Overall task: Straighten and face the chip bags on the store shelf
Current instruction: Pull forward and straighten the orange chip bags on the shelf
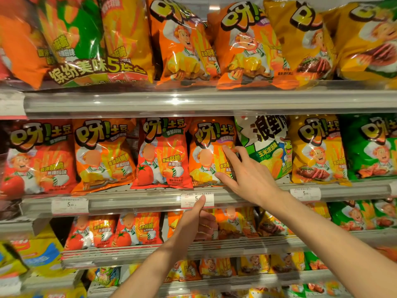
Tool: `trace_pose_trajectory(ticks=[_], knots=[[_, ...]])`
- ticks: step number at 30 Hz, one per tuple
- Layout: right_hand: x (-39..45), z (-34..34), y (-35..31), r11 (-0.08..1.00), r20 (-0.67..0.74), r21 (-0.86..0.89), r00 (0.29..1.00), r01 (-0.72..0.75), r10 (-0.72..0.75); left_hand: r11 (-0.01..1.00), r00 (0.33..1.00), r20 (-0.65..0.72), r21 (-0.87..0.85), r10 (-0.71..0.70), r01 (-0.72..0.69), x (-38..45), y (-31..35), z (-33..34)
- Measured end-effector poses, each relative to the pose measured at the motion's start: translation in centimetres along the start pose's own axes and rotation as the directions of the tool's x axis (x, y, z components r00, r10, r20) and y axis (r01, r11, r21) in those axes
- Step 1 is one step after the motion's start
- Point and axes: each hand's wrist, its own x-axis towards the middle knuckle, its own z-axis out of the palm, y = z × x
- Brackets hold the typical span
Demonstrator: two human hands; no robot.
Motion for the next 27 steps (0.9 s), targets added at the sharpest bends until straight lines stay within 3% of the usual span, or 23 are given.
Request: trace_pose_trajectory(ticks=[7,11,16,19,21,27], knots=[[-0.9,0.5,-0.2,0.99,-0.015,0.127,0.998,-0.053,0.055,0.999,0.998,-0.037,-0.019,-0.047,0.046,0.3,0.4,0.1],[-3.0,1.2,-0.6,0.969,-0.032,0.226,0.993,-0.1,0.11,1.0,0.998,-0.058,-0.01,0.017,-0.018,0.7,0.0,-0.3],[-7.6,2.5,-1.5,0.945,-0.015,0.265,0.979,-0.192,0.203,0.965,0.976,-0.061,0.171,0.211,-0.198,1.0,-2.0,-1.8],[-10.3,3.4,-2.4,0.915,-0.001,0.299,0.959,-0.271,0.285,0.864,0.935,-0.012,0.387,0.355,-0.323,0.1,-2.9,-3.0],[-12.0,3.9,-3.1,0.873,0.039,0.353,0.937,-0.337,0.347,0.789,0.917,0.013,0.505,0.399,-0.35,-0.8,-3.2,-3.6],[-16.7,5.3,-3.6,0.727,0.204,0.486,0.872,-0.485,0.445,0.746,0.898,-0.004,0.558,0.44,-0.363,-2.8,-4.8,-4.1]])
